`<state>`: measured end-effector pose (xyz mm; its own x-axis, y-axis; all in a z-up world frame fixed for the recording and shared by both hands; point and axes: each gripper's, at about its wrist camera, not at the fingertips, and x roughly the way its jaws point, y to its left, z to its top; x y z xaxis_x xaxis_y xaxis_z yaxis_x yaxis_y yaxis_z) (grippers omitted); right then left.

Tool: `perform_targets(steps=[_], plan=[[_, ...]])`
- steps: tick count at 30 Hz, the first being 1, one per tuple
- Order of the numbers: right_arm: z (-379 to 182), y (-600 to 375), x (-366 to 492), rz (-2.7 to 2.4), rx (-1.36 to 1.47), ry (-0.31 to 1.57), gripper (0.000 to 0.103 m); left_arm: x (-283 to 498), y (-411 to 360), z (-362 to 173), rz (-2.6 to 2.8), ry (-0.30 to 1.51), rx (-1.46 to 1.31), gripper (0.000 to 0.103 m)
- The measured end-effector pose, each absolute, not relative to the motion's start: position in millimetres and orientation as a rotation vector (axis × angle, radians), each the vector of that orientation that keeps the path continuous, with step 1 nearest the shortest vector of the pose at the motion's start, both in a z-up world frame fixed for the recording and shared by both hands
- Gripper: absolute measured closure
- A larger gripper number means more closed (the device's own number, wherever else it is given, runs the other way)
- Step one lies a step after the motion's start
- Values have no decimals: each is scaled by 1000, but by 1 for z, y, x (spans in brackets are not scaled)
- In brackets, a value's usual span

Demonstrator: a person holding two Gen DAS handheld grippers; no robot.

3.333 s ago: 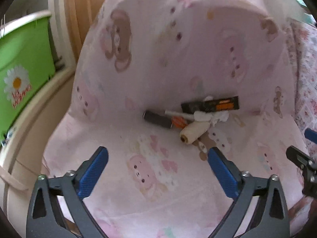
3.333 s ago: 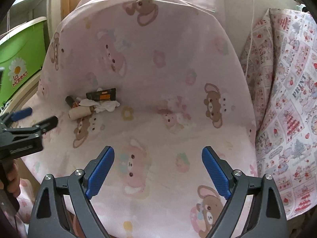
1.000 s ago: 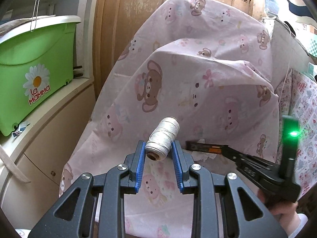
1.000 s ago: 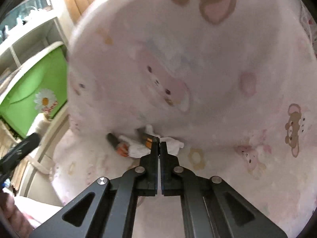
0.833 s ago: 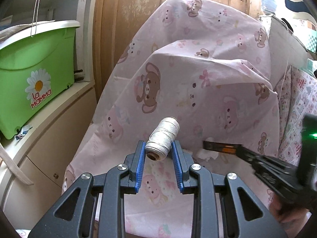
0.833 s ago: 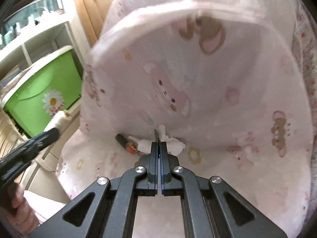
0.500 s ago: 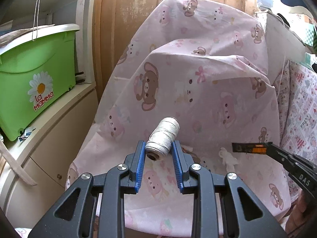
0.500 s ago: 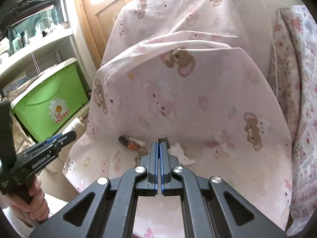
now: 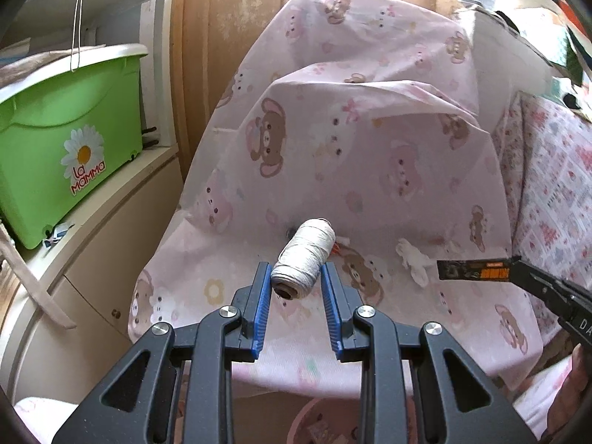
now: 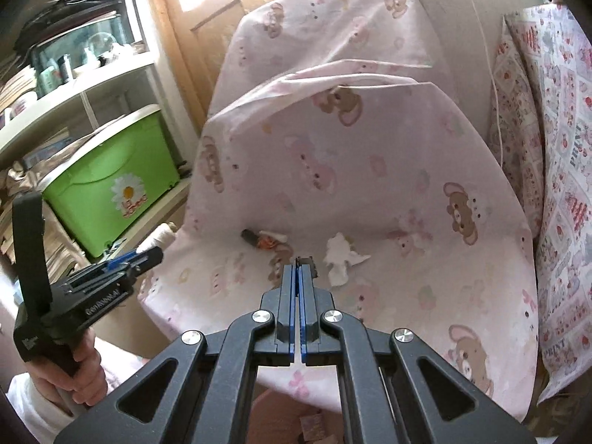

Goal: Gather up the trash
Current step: 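Carry the twine spool and black marker down over the pink basket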

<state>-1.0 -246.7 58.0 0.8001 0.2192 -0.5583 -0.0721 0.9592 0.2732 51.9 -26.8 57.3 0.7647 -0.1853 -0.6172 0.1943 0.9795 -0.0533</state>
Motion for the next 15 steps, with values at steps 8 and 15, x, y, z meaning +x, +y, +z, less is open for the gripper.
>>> perform_targets(steps=[8, 15], plan=[[63, -213, -53, 254, 181, 605, 101, 4, -27, 59, -242, 653, 19, 77], [52, -186, -79, 338, 117, 680, 101, -17, -39, 50, -322, 717, 69, 77]])
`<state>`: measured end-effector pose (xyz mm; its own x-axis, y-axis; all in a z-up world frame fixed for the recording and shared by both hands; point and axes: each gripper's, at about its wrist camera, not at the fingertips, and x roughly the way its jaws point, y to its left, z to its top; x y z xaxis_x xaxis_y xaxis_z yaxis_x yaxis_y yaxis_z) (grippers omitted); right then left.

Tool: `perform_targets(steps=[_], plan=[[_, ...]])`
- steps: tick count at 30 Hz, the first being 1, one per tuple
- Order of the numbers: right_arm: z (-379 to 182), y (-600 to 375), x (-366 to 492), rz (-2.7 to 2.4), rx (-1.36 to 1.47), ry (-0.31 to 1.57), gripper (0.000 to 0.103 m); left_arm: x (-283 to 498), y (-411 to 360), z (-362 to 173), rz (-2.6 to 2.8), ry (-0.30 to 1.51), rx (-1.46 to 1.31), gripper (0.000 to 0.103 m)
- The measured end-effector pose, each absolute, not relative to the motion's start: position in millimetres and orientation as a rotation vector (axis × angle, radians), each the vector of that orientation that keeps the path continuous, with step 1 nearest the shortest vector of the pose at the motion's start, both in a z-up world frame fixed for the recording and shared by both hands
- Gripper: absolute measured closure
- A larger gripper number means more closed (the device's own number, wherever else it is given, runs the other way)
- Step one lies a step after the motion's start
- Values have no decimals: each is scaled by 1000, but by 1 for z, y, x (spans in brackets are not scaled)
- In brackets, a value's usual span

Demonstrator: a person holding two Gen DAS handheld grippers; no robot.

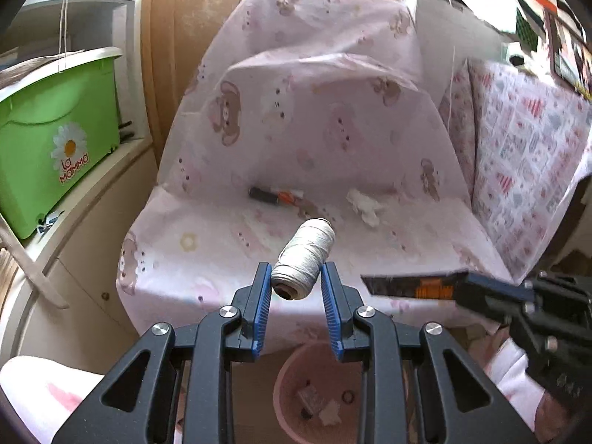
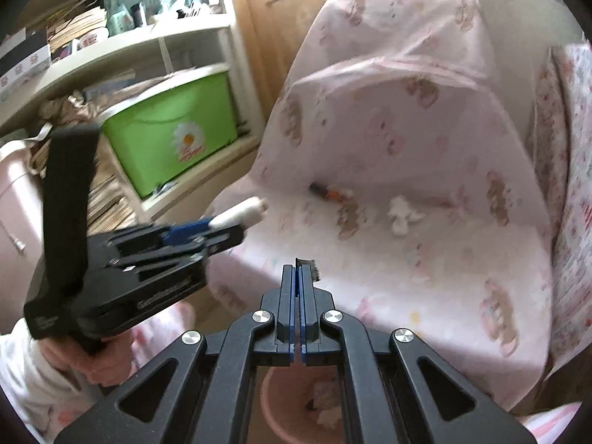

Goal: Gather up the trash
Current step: 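Carry the twine spool and black marker down over the pink basket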

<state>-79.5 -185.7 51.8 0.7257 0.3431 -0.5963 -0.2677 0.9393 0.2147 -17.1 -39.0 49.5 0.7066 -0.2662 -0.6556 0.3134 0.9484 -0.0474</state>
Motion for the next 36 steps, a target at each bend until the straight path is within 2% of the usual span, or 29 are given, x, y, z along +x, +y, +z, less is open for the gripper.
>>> perform_targets(steps=[14, 20, 36], plan=[[0, -189, -69, 279, 129, 937, 101, -26, -43, 24, -358, 842, 112, 77], [-30, -191, -57, 206, 117, 1039, 101, -25, -50, 5, -399, 951, 132, 77], [-119, -183, -31, 26, -7, 1263, 101, 8, -71, -107, -359, 1332, 169, 77]])
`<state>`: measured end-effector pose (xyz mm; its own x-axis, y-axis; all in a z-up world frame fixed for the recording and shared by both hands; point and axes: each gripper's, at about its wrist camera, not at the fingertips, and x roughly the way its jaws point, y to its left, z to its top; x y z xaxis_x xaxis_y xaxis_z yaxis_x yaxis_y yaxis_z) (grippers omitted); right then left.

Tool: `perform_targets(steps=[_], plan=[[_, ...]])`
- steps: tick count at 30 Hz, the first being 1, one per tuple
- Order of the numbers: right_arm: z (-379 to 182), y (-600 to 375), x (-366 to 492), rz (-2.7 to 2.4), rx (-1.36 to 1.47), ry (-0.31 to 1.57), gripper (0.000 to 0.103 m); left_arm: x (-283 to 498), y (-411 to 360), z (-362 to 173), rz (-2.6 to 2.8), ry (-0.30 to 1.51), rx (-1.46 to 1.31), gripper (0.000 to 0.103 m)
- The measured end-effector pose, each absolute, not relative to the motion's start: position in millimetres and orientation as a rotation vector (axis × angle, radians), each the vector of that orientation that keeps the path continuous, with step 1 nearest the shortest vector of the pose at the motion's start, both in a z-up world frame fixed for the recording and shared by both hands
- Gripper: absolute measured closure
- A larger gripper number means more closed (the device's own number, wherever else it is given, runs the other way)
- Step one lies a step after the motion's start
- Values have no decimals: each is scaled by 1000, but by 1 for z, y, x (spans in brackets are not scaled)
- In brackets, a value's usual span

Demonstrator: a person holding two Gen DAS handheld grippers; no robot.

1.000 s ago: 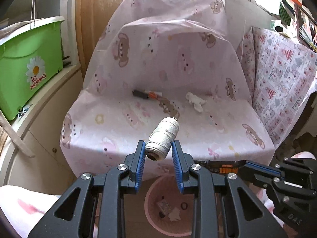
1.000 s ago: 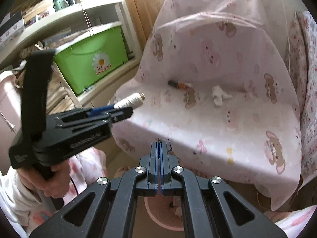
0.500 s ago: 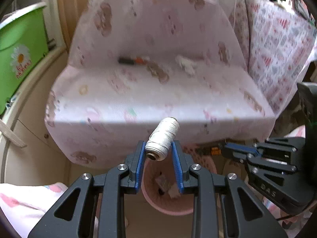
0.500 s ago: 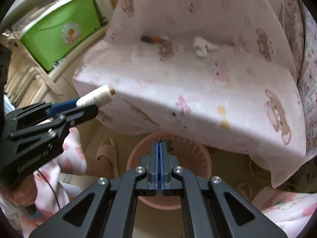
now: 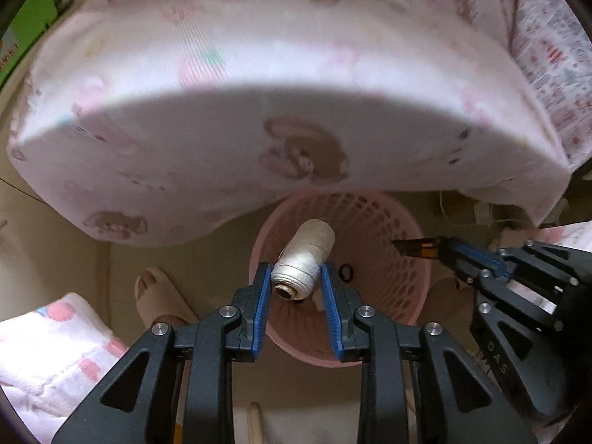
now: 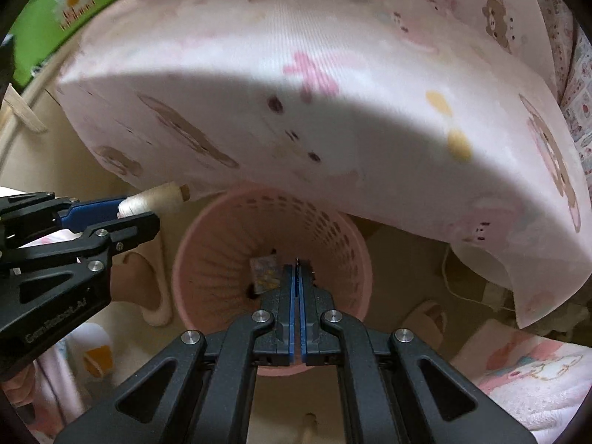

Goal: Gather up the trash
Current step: 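Carry the twine spool and black marker down over the pink basket, then open both tools to drop the spool and marker into the basket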

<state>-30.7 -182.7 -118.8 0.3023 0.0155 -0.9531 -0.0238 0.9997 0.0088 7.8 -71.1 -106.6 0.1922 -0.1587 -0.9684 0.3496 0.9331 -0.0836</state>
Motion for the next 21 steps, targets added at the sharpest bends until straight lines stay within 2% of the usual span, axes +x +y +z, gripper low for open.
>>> perform_targets(steps=[12, 21], plan=[[-144, -185, -25, -12, -41, 1322, 101, 10, -82, -166, -335, 1473, 241, 77], [-156, -189, -22, -34, -20, 1357, 101, 12, -80, -178, -322, 1502, 220, 77]])
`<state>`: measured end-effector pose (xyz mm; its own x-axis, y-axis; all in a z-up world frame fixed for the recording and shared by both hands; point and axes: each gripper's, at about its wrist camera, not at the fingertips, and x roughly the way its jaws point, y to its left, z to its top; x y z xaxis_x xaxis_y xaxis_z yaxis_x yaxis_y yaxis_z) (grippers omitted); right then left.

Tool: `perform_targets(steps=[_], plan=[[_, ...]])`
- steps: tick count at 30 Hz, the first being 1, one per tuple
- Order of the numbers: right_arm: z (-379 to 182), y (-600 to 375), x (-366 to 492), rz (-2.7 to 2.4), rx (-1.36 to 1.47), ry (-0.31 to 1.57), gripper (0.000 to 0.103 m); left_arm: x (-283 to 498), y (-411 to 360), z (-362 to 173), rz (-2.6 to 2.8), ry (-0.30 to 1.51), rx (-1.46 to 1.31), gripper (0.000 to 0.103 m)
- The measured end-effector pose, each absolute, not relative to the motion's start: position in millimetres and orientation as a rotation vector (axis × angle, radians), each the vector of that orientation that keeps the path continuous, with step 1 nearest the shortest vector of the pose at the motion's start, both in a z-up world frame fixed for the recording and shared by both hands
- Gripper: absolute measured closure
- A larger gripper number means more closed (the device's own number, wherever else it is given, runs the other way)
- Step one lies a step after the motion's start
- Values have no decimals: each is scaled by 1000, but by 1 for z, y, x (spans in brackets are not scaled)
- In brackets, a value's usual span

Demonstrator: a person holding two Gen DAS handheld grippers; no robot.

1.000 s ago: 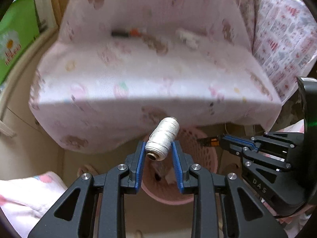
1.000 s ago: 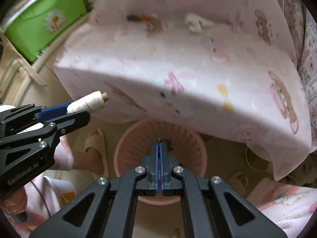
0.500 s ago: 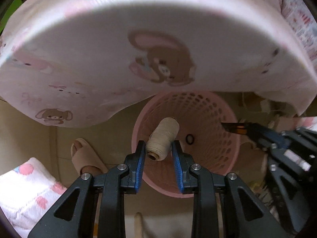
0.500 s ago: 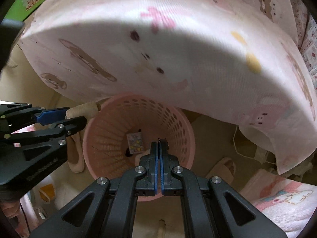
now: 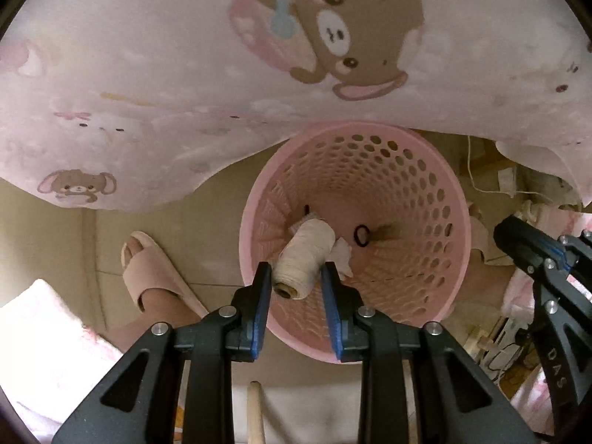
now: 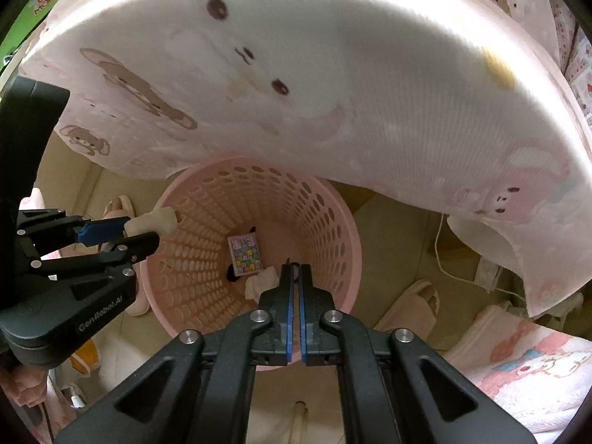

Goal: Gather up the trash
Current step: 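Open both tools to drop the spool and marker into the basket, then raise both tools back toward the chair seat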

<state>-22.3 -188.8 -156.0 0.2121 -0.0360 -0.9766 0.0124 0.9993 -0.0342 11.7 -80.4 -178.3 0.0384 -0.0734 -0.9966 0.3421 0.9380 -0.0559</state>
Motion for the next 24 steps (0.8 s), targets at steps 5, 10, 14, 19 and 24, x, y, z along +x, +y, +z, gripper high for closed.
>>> perform_targets(steps=[5, 10, 14, 19, 24], plan=[[-155, -191, -23, -45, -17, 1371, 99, 12, -80, -176, -320, 1486, 233, 76], [-155, -196, -22, -63, -4, 1367, 72, 13, -77, -174, -292, 1480, 230, 56], [-148, -196, -22, -80, -26, 1330, 53, 14, -74, -168, -272, 1460, 236, 51], [-143, -198, -22, -87, -10, 1318, 49, 16, -69, -157, -245, 1415, 237, 51], [-128, -199, -24, -102, -5, 1274, 49, 18, -62, -144, -193, 1381, 232, 51]])
